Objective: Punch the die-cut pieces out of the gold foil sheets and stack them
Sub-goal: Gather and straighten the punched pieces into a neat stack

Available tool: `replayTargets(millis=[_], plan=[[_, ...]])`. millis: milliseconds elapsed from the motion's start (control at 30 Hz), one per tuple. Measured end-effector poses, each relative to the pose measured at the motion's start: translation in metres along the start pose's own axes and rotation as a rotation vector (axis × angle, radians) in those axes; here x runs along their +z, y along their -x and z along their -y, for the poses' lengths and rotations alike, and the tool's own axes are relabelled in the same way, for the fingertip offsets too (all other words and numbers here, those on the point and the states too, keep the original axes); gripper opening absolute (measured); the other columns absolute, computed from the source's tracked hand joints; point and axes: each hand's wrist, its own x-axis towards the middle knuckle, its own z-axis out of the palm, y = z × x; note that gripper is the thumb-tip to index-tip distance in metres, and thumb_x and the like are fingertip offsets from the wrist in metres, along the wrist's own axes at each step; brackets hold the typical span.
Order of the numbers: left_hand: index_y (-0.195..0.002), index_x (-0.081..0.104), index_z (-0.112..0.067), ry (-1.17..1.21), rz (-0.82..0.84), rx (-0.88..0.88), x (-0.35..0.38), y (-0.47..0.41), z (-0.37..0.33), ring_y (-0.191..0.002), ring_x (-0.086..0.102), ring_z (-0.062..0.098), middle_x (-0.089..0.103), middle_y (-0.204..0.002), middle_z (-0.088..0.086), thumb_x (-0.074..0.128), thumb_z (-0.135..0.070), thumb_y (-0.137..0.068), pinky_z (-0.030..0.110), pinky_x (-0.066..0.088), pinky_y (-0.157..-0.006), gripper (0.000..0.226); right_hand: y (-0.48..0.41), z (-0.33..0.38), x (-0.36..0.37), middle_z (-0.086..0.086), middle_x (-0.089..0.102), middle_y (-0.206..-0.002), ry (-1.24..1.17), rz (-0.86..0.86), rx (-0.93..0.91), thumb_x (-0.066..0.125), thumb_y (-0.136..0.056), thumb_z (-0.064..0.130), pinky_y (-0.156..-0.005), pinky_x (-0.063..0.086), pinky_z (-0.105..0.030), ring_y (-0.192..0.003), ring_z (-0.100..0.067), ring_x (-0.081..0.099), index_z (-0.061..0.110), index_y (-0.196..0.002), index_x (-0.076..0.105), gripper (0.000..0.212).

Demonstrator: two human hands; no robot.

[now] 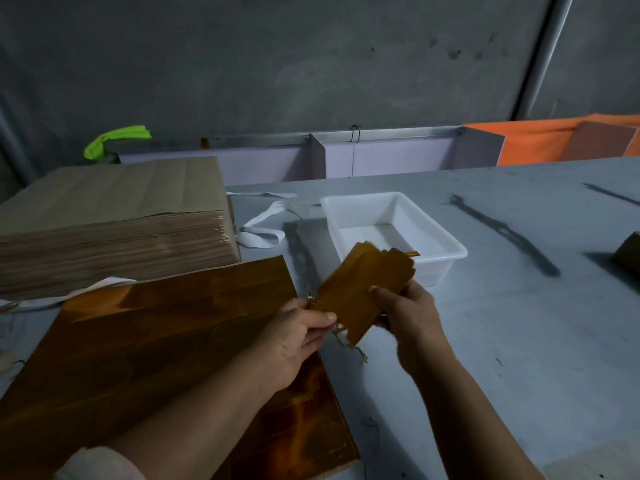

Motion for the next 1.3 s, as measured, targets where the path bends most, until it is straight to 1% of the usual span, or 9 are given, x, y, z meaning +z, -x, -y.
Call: replayTargets(millis=[167, 233, 333, 467, 667, 833, 900, 1167, 1300], plan=[[-0.095, 0.065, -0.013, -0.027, -0.1, 0.024, -0.013, -0.002, -0.001, -0.088, 0.069, 0.019, 0.074, -0.081, 0.001, 0.066, 0.0, -0.084, 0.036, 0.052, -0.086, 0.017, -0.007, 0.009, -0.024, 0.006, 0.069, -0.074, 0.741, -0.191, -0.385, 0.057, -0.087, 0.026, -0.053, 0.051, -0.028, -0.059, -0.014, 0.064, 0.027, -0.1, 0.058, 0.012], [-0.097, 0.065, -0.012, -0.042, -0.097, 0.022, -0.012, 0.0, 0.001, -0.086, 0.068, 0.019, 0.072, -0.085, 0.004, 0.065, 0.0, -0.085, 0.035, 0.054, -0.082, 0.017, -0.006, 0.001, -0.029, 0.015, 0.065, -0.068, 0.858, -0.185, -0.387, 0.055, -0.086, 0.041, -0.059, 0.049, -0.03, -0.065, -0.017, 0.062, 0.028, -0.092, 0.058, 0.015], [-0.101, 0.064, -0.011, -0.098, -0.069, 0.021, -0.006, 0.005, 0.003, -0.083, 0.068, 0.019, 0.071, -0.087, 0.005, 0.063, -0.001, -0.087, 0.033, 0.054, -0.078, 0.017, -0.008, -0.018, -0.036, 0.0, 0.071, -0.085, 0.948, -0.169, -0.284, 0.06, -0.091, 0.034, -0.073, 0.054, -0.037, -0.078, -0.025, 0.064, 0.019, -0.1, 0.062, 0.018], [-0.102, 0.063, -0.009, -0.191, -0.054, 0.062, 0.001, 0.009, 0.001, -0.084, 0.067, 0.018, 0.069, -0.086, 0.005, 0.062, -0.001, -0.089, 0.033, 0.054, -0.084, 0.016, -0.016, -0.018, -0.042, -0.004, 0.07, -0.079, 0.778, -0.158, -0.189, 0.059, -0.091, 0.017, -0.068, 0.061, -0.035, -0.066, -0.018, 0.069, 0.015, -0.101, 0.064, 0.011], [-0.108, 0.064, -0.012, -0.259, -0.037, 0.11, 0.01, 0.009, -0.012, -0.102, 0.066, 0.026, 0.069, -0.111, 0.015, 0.063, -0.017, -0.092, 0.037, 0.05, -0.088, 0.017, -0.013, -0.005, -0.032, -0.002, 0.072, -0.103, 0.061, 0.084, 0.026, 0.061, -0.092, 0.009, -0.071, 0.056, -0.039, -0.095, -0.029, 0.069, 0.024, -0.105, 0.059, 0.02], [-0.126, 0.059, -0.02, -0.324, 0.074, 0.072, 0.019, 0.014, -0.013, -0.109, 0.062, 0.031, 0.064, -0.121, 0.015, 0.056, -0.063, -0.08, 0.046, 0.05, -0.096, 0.062, -0.007, -0.016, -0.015, -0.013, 0.072, -0.096, 0.051, 0.167, 0.06, 0.056, -0.09, 0.008, -0.075, 0.058, -0.046, -0.091, -0.034, 0.07, 0.012, -0.11, 0.063, 0.022], [-0.138, 0.051, -0.03, -0.356, 0.121, 0.017, 0.024, 0.016, -0.009, -0.12, 0.056, 0.032, 0.059, -0.132, 0.011, 0.051, -0.072, -0.071, 0.052, 0.045, -0.104, 0.079, -0.004, -0.022, -0.006, -0.01, 0.068, -0.082, 0.044, 0.17, 0.061, 0.059, -0.086, 0.014, -0.06, 0.054, -0.037, -0.078, -0.029, 0.067, 0.011, -0.103, 0.063, 0.018], [-0.129, 0.051, -0.022, -0.158, 0.126, -0.121, 0.023, 0.022, -0.005, -0.099, 0.068, 0.033, 0.065, -0.118, 0.016, 0.051, -0.036, -0.1, 0.043, 0.06, -0.071, 0.033, -0.002, -0.029, -0.001, -0.013, 0.07, -0.094, -0.008, 0.134, 0.071, 0.063, -0.073, 0.024, -0.066, 0.052, -0.04, -0.092, -0.035, 0.068, 0.014, -0.112, 0.062, 0.041], [-0.124, 0.051, -0.021, -0.129, 0.152, -0.108, 0.021, 0.022, -0.003, -0.083, 0.07, 0.027, 0.063, -0.11, 0.017, 0.052, -0.019, -0.101, 0.03, 0.057, -0.057, 0.023, 0.0, -0.027, -0.002, -0.013, 0.071, -0.113, -0.073, 0.162, 0.092, 0.062, -0.088, 0.041, -0.092, 0.054, -0.053, -0.105, -0.035, 0.067, 0.017, -0.123, 0.061, 0.043]])
